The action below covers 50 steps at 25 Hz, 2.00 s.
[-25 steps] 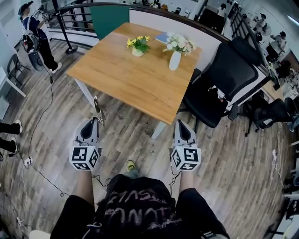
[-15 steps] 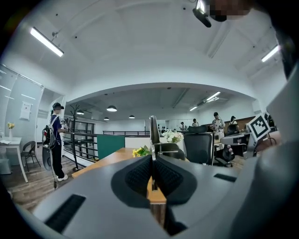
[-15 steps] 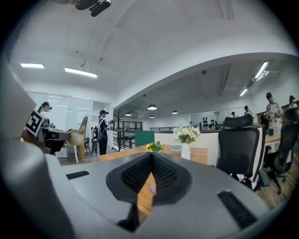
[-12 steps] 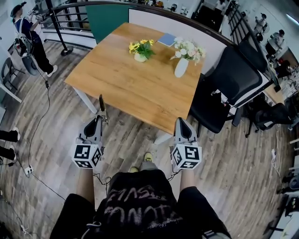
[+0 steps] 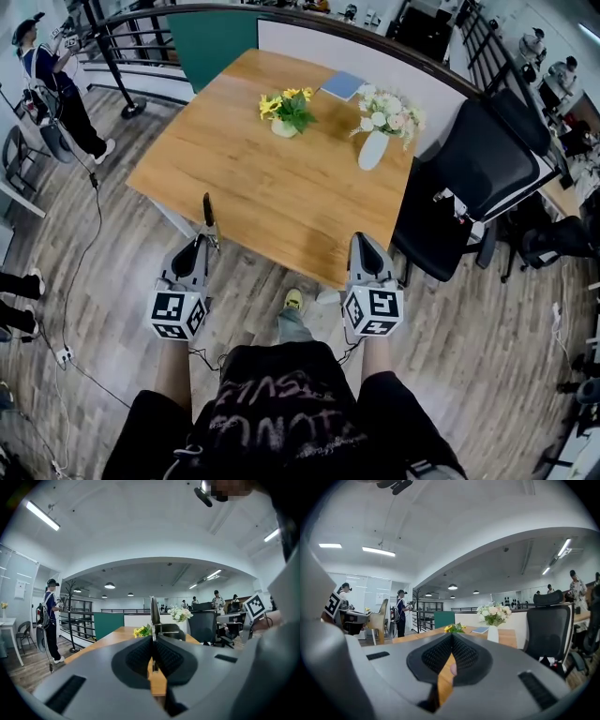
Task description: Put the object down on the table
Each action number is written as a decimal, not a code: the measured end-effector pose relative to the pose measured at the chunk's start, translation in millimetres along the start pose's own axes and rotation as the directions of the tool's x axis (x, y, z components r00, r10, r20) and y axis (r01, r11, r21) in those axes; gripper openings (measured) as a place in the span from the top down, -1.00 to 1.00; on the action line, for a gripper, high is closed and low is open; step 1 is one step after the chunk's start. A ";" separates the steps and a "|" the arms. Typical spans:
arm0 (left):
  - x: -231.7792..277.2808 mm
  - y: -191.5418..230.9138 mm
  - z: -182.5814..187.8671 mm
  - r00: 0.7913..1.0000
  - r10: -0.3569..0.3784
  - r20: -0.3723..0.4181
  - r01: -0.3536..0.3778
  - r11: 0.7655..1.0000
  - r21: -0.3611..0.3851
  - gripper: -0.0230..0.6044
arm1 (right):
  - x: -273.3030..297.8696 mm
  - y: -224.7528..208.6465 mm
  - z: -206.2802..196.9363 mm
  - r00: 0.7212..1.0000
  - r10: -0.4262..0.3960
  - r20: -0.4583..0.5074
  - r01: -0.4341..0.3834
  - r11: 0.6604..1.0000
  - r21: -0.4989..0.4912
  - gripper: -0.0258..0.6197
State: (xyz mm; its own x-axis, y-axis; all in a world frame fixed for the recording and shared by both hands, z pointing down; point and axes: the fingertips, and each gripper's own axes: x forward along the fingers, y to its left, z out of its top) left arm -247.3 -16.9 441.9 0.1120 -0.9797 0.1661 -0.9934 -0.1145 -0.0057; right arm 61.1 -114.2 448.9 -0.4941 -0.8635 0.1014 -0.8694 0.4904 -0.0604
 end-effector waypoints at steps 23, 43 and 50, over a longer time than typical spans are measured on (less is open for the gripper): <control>215.9 43.5 25.5 0.995 0.014 -0.098 -0.003 0.994 0.105 0.88 | 203.9 -74.7 2.4 0.999 0.026 -0.035 -0.022 0.993 0.117 0.91; 331.2 78.0 -2.2 0.961 -0.117 -0.250 0.209 0.899 0.384 0.88 | 249.0 -77.7 -11.5 0.988 -0.123 -0.093 0.134 0.985 0.113 0.91; 366.7 77.9 -37.3 0.931 -0.103 -0.351 0.289 0.796 0.532 0.88 | 262.2 -72.4 -17.9 0.986 -0.121 -0.111 0.134 0.984 0.116 0.91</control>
State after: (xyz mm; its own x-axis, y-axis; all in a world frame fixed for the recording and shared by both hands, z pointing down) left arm -284.5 -378.9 539.1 0.1981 -0.8425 0.5009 -0.7452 -0.4615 -0.4814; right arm -5.5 -374.1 497.7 -0.3821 -0.8980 0.2181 -0.9216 0.3531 -0.1610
